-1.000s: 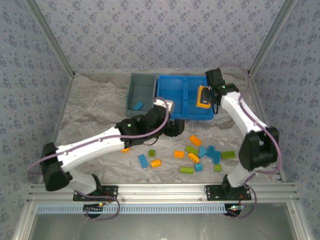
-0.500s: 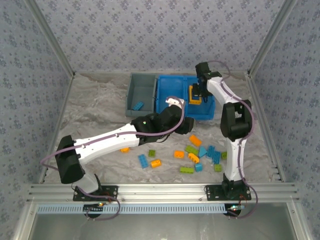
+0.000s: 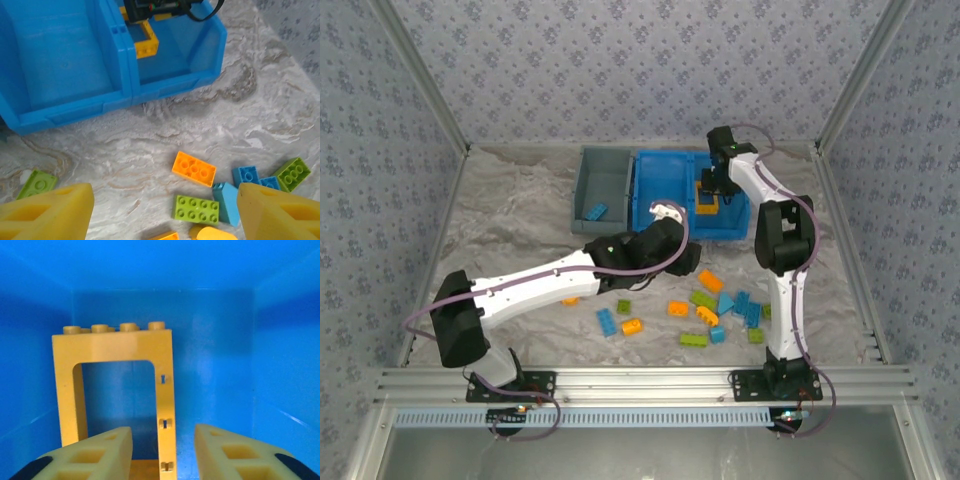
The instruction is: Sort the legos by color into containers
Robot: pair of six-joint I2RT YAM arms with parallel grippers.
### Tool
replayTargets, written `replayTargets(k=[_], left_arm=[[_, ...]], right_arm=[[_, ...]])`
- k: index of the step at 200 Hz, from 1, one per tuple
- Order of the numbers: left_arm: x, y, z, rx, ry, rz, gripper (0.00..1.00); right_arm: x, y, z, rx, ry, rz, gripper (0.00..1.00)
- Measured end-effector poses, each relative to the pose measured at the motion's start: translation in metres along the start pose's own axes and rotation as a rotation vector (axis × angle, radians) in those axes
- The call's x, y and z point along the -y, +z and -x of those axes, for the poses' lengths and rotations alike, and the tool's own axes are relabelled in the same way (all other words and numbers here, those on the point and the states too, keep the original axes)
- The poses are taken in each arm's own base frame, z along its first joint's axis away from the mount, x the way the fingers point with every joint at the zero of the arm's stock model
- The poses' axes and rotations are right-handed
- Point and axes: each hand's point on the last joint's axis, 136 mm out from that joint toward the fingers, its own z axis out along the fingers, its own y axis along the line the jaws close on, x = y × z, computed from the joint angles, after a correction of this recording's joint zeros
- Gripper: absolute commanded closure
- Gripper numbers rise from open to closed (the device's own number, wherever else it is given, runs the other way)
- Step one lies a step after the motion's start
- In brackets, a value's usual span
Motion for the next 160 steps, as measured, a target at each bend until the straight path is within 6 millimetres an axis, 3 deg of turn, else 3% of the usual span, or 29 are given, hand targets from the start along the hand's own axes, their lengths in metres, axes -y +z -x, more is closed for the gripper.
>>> replayTargets(k=[17, 36, 57, 80, 101, 120, 135, 160], left_arm=[[-0.007, 0.001, -0.007, -0.03, 0.012, 0.022, 0.25], [-0.02, 0.004, -0.012, -0.08, 0.021, 0.033, 0.24], [-0.059, 0.016, -0.017, -0.146, 0.011, 0.075, 0.24], [-0.109, 0.026, -0.027, -0.23, 0.015, 0.138, 0.24], [-0.132, 0.035, -0.037, -0.299, 0.056, 0.155, 0.23], [-0.141, 0.051, -0.055, -0.374, 0.114, 0.158, 0.2], [-0.148, 0.065, -0.072, -0.438, 0.151, 0.154, 0.19], [-0.157, 0.081, -0.094, -0.518, 0.192, 0.151, 0.21]], right_arm=[[0.0, -0.005, 0.001, 0.008, 0.0, 0.002, 0.57], [0.001, -0.027, 0.007, 0.043, 0.006, 0.011, 0.57], [0.001, -0.079, 0.015, 0.135, 0.017, 0.036, 0.57], [0.0, -0.162, 0.008, 0.284, 0.041, 0.093, 0.54], [-0.012, -0.238, -0.032, 0.422, 0.036, 0.19, 0.47], [-0.032, -0.279, -0.089, 0.484, -0.004, 0.31, 0.43], [-0.045, -0.289, -0.134, 0.486, -0.038, 0.398, 0.41], [-0.051, -0.278, -0.194, 0.42, -0.055, 0.476, 0.37]])
